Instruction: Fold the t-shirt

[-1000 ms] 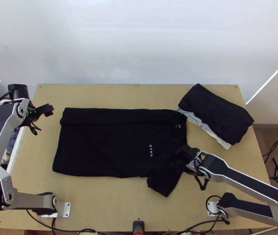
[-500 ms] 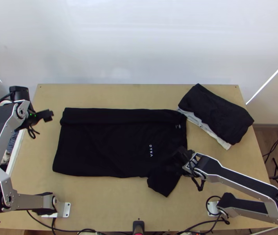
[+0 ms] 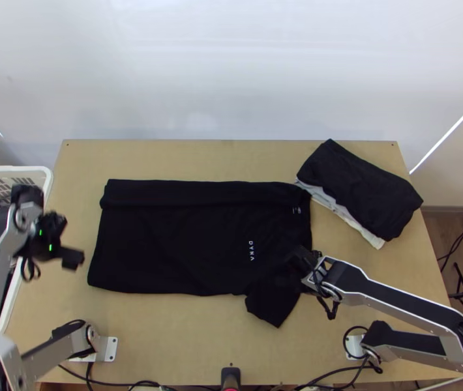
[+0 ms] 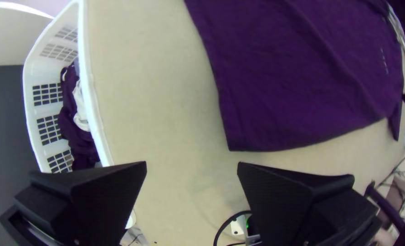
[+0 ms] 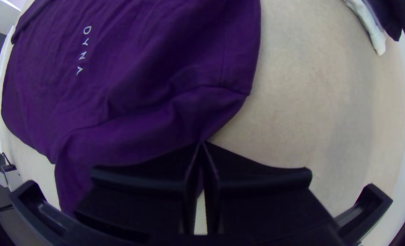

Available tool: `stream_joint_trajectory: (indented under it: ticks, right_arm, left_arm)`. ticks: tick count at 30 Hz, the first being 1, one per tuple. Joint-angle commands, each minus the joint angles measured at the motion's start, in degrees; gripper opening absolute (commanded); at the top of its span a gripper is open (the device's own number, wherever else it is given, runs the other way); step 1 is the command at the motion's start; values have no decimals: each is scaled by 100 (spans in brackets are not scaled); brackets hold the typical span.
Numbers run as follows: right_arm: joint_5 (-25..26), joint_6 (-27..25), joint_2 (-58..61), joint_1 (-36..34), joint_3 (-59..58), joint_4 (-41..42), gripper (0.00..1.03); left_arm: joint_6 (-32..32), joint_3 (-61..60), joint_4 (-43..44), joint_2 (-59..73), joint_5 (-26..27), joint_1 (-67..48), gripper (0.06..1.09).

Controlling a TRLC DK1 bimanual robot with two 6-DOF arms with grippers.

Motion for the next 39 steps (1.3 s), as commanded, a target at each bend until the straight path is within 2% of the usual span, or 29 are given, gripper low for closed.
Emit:
stream_joint_trajectory:
  ticks: [1, 3, 6, 15, 16, 18, 19, 20, 21, 29, 34, 39]
  right_arm:
    - [80, -5, 128, -14, 66, 43, 3]
    - [89, -5, 128, -23, 84, 43, 3]
    - [89, -14, 146, -85, 110, 43, 3]
    - [115, -67, 260, -128, 321, 17, 3]
    - [115, -67, 269, -120, 347, 17, 3]
    - [115, -67, 260, -120, 400, -27, 3]
    - [115, -58, 260, -120, 435, -62, 3]
    - [115, -49, 260, -120, 479, -133, 3]
    - [115, -40, 251, -128, 505, -168, 3]
    - [115, -49, -21, -269, 646, -449, 3]
    - [115, -146, -136, -629, 945, -678, 3]
    - [115, -225, -311, -770, 1156, -897, 3]
  left_arm:
    - [1575, -1597, 573, -1222, 662, 190, 103]
    - [1646, -2072, 1223, -1424, 934, 190, 103]
    - [1549, -2493, 1663, -1433, 1136, 58, 100]
    - [1321, -2687, 2454, -440, 1198, -30, 100]
    - [1321, -2687, 2489, -325, 1215, -12, 96]
    - [1303, -2687, 2656, -158, 1374, 5, 78]
    - [1321, -2669, 2665, -88, 1505, 40, 57]
    - [1329, -2660, 2735, -71, 1611, 58, 27]
    - [1250, -2643, 2884, -44, 1629, 67, 8]
    - [1523, -1887, 2357, 334, 1672, 278, 9]
    - [1496, -1158, 2164, 606, 2349, 691, 9]
    - [1268, -753, 1909, 756, 2578, 735, 9]
